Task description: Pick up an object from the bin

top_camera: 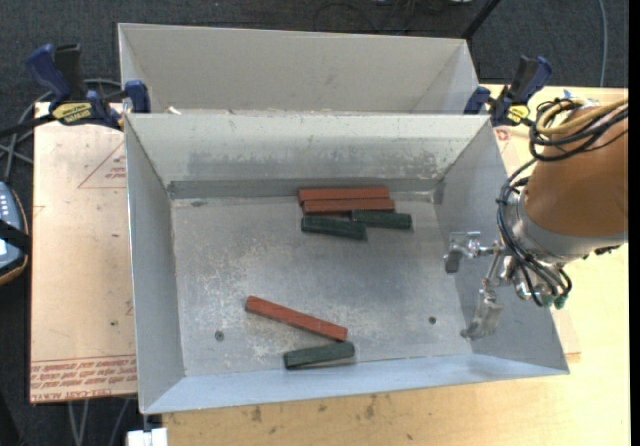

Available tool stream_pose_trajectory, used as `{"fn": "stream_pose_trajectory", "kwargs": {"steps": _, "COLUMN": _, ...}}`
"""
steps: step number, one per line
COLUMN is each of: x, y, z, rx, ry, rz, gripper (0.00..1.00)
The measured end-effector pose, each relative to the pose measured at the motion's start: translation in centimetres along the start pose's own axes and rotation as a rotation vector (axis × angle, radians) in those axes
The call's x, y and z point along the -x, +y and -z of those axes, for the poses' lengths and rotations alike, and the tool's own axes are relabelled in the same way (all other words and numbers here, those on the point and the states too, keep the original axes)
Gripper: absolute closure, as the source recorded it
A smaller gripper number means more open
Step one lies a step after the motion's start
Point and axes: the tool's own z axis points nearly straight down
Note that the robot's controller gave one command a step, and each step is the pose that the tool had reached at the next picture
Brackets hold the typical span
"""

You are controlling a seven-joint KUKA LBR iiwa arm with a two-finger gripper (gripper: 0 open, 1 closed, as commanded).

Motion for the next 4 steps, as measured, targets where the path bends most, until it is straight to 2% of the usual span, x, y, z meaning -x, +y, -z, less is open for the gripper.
{"fn": "stream_pose_trajectory", "kwargs": {"steps": 1, "x": 0.2, "y": 0.0, "z": 0.3, "rx": -0.001, "ry": -0.007, "rz": 0.004, "gripper": 0.0}}
{"fn": "stream_pose_trajectory", "kwargs": {"steps": 2, "x": 6.9, "y": 4.2, "z": -6.5, "rx": -0.001, "ry": -0.017, "rz": -0.078, "gripper": 0.0}}
{"fn": "stream_pose_trajectory", "kwargs": {"steps": 3, "x": 11.2, "y": 1.9, "z": -7.9, "rx": -0.001, "ry": -0.009, "rz": 0.107, "gripper": 0.0}}
{"fn": "stream_pose_trajectory", "kwargs": {"steps": 4, "x": 12.9, "y": 6.9, "z": -7.5, "rx": -0.001, "ry": -0.011, "rz": 0.056, "gripper": 0.0}}
